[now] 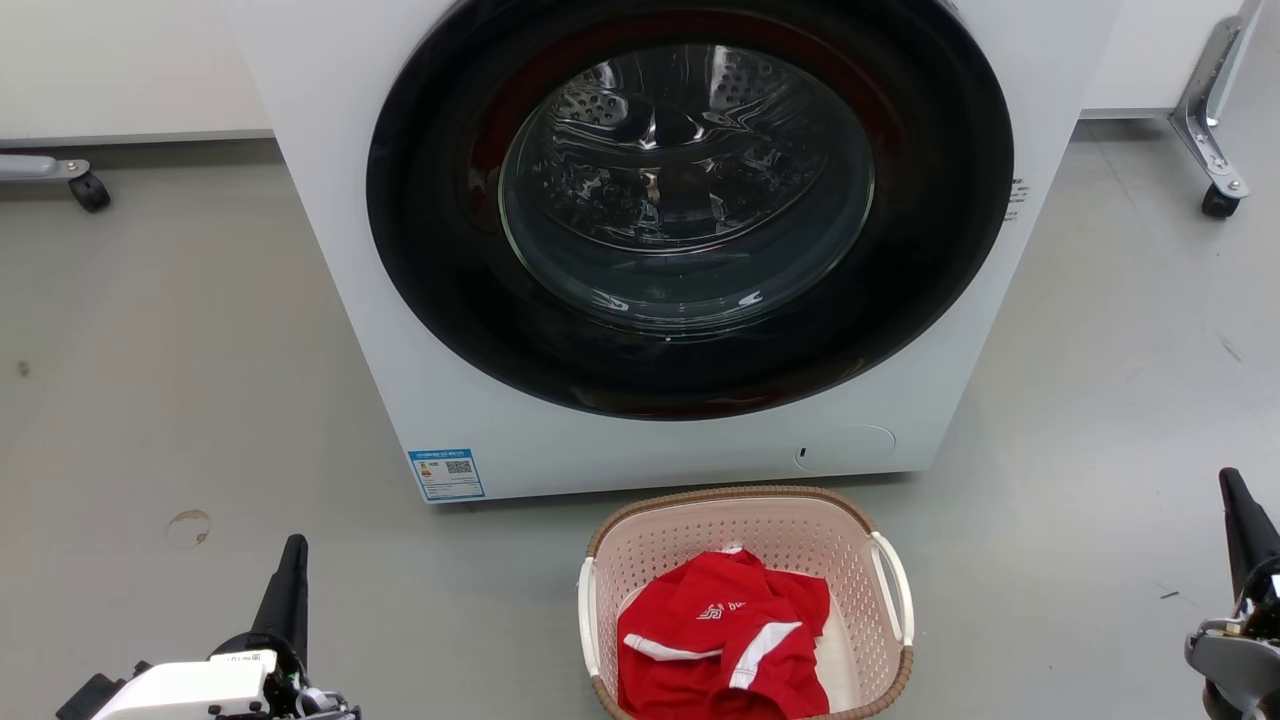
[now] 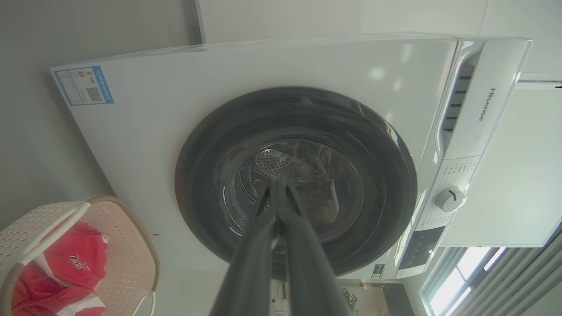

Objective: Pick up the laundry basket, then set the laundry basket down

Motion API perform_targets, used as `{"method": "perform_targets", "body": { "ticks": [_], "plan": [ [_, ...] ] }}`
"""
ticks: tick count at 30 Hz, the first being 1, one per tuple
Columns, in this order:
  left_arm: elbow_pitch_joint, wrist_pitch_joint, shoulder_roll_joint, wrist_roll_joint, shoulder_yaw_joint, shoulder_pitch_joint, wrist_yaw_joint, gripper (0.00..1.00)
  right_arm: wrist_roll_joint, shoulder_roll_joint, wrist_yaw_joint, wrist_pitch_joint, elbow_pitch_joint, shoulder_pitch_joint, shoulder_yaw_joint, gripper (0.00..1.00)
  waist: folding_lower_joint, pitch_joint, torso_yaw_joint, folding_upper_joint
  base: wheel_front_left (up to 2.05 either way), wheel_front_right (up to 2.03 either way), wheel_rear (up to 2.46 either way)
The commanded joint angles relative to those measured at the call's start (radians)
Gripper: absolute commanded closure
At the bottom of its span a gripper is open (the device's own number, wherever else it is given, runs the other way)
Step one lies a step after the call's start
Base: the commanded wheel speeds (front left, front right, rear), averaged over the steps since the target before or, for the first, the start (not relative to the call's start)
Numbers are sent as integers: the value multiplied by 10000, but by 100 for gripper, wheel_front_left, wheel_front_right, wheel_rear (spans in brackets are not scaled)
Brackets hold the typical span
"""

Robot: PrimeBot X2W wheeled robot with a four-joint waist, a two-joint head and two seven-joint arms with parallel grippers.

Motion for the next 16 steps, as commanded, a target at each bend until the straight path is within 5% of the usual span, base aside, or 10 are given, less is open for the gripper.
{"method": "perform_targets", "body": {
  "ticks": [1, 16],
  "plan": [
    [-236, 71, 86, -56, 331, -550, -111, 100, 58, -248, 48, 68, -266, -482, 167, 100, 0, 0, 0, 0, 0, 0, 0],
    [-236, 74, 84, -53, 335, -550, -111, 100, 58, -248, 48, 67, -266, -482, 168, 100, 0, 0, 0, 0, 0, 0, 0]
  ]
}}
